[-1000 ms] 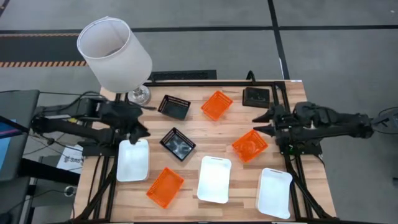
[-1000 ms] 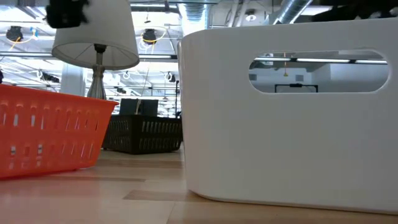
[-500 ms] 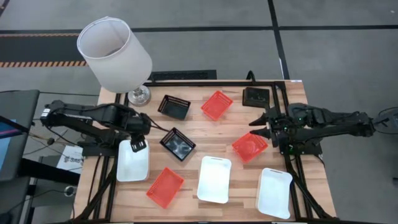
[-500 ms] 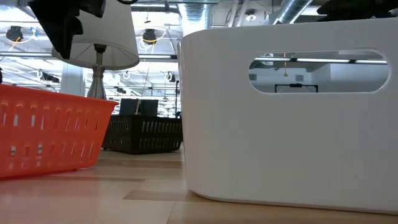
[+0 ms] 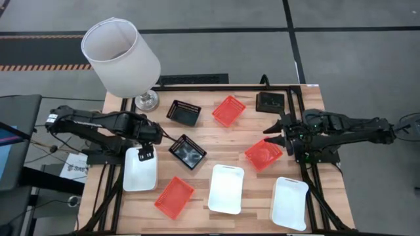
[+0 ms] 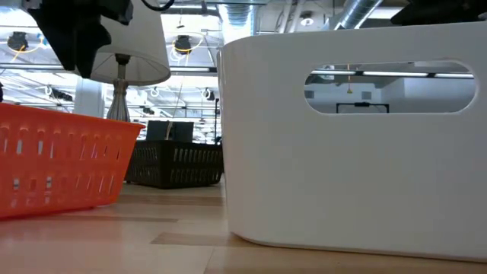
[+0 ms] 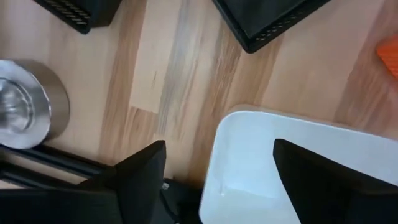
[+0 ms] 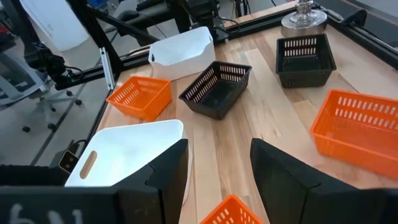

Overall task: Stack baskets by color
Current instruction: Stack the left white bin on the left white bin

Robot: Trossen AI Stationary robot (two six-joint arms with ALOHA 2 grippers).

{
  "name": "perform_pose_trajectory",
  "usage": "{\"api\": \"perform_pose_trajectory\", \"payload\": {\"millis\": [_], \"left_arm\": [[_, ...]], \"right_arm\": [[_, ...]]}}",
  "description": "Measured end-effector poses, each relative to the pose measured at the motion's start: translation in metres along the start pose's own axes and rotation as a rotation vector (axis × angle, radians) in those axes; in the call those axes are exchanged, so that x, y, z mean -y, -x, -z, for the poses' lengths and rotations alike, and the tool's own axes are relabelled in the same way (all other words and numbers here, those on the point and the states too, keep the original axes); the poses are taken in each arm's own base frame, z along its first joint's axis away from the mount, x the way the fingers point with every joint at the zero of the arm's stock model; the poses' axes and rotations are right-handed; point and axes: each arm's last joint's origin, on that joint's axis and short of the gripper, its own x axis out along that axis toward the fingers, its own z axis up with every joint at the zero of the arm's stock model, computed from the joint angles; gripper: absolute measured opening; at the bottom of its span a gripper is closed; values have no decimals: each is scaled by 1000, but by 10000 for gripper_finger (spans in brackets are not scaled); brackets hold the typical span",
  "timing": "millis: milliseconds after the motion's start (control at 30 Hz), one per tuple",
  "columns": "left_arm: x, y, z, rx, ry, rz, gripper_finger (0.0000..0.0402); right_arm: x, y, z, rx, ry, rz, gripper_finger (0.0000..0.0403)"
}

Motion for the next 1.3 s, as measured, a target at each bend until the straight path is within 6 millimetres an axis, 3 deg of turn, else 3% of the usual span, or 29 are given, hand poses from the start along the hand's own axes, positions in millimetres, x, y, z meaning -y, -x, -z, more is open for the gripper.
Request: {"api": "perform_pose_trajectory", "payload": {"millis": [300, 433, 667, 967, 1100, 1300], "left_arm": [[-18, -39, 20, -108, 63, 24, 289], [-19, -57, 26, -145, 79, 112, 286], [-24, -84, 31, -163, 95, 107, 282], [-30, -93, 34, -174, 124, 95, 276], [-32, -94, 32, -164, 175, 99, 235], [-32, -96, 30, -177, 210, 93, 109]], "right_arm": [[0, 0, 0, 0, 0, 0, 196], [0, 0, 0, 0, 1, 1, 194], [0, 0, 0, 0, 3, 1, 196], [0, 0, 0, 0, 3, 1, 192], [0, 0, 0, 0, 18, 2, 193], [0, 0, 0, -4, 26, 4, 188]]}}
